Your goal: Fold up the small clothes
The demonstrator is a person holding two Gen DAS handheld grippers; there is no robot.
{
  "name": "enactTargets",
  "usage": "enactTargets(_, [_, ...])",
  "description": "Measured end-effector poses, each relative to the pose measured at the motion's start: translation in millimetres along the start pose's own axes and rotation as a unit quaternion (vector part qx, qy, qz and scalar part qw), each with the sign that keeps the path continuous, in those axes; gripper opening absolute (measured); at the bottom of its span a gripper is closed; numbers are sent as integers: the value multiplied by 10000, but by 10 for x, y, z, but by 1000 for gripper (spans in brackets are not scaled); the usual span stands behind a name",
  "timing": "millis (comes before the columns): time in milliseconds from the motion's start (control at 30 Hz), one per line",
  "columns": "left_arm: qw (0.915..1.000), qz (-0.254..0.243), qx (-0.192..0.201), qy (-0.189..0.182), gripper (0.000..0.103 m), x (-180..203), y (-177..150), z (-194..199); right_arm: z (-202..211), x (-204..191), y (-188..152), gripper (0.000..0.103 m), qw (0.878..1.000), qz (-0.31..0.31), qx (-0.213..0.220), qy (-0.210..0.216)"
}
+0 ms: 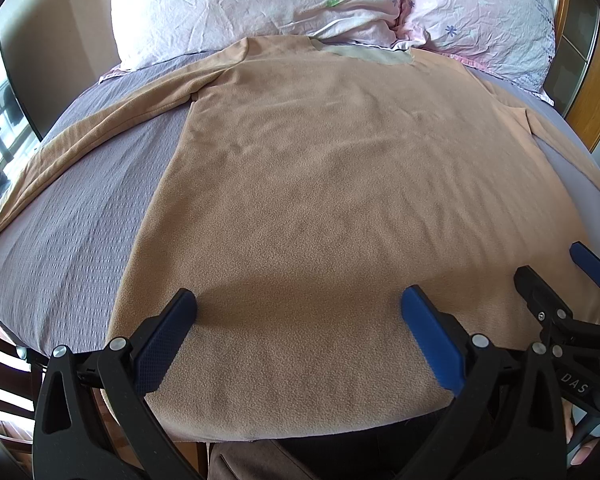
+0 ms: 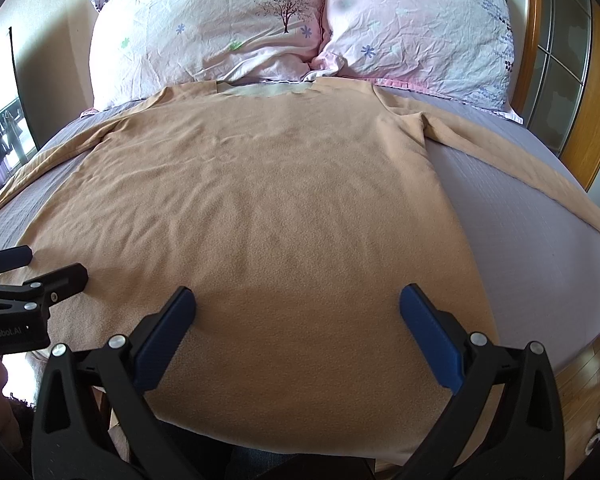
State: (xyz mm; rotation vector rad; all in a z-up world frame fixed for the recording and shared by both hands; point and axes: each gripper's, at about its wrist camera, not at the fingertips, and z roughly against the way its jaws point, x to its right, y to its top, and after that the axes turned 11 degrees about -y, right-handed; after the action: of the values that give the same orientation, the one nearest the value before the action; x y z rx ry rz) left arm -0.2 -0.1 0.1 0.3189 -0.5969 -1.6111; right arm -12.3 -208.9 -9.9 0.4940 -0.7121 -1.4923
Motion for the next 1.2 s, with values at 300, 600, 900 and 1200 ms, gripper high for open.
enactTargets(300, [10000,-1,4,0,102,0,0,-1,4,17,-4,101,10000,-4,17,-2])
enactTargets(600, [10000,-2,10,-1,102,0,1,0,1,12,-15,101,10000,-9,31,-4])
enactTargets(900, [10000,-3,17,0,102,1,0,1,25,16,-5,101,10000,-12,42,-7])
enactTargets(1200, [10000,-3,20,0,102,1,0,2,15,20,-3,101,10000,-11,46,-6])
